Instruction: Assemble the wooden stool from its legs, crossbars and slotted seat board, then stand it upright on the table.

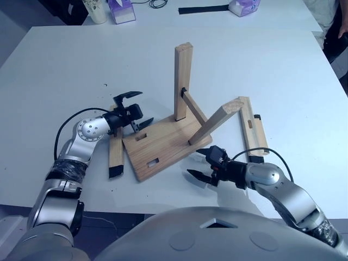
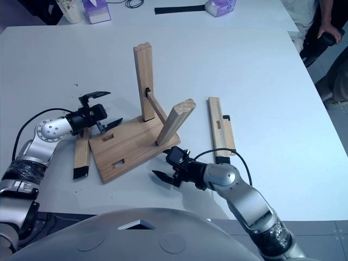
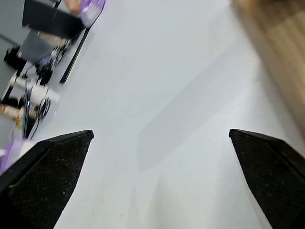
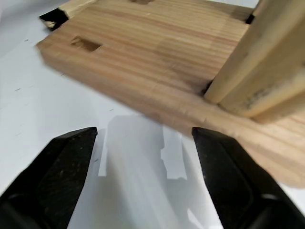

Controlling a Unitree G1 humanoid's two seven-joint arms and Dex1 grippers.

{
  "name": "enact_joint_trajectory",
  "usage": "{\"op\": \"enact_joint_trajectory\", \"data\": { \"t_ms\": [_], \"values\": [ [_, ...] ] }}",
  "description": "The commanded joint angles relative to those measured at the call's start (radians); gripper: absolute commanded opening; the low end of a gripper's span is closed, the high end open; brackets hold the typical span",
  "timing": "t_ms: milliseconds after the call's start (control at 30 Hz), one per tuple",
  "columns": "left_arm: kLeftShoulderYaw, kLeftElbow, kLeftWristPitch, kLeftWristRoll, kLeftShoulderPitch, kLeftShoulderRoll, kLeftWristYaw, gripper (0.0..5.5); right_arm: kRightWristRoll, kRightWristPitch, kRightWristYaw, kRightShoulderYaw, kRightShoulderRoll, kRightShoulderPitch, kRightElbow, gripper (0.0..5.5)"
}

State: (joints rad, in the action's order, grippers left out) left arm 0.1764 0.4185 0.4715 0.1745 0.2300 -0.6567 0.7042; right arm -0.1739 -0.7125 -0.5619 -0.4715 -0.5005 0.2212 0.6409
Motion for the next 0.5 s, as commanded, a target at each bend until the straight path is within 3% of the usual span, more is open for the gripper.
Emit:
{"op": "enact_joint_trajectory", "data": {
  "t_ms": [33, 267, 500],
  "values": [
    [0.045, -0.042, -0.006, -0.029, -0.006, 0.013, 0.077, 5.3, 0.031, 0.005, 0.075, 0.009, 0.056, -0.017, -0.07, 3.7],
    [0.046, -0.25, -0.113, -0.095, -0.05, 0.029, 0.112, 5.3, 0.069, 0.061, 0.099, 0.057, 0.062, -0.087, -0.179, 3.7],
    [0.057, -0.353, -0.152, -0.07, -0.146, 0.012, 0.085, 5.3, 0.084, 0.11, 0.029, 0.095, -0.004, -0.171, -0.237, 3.7]
  ]
}}
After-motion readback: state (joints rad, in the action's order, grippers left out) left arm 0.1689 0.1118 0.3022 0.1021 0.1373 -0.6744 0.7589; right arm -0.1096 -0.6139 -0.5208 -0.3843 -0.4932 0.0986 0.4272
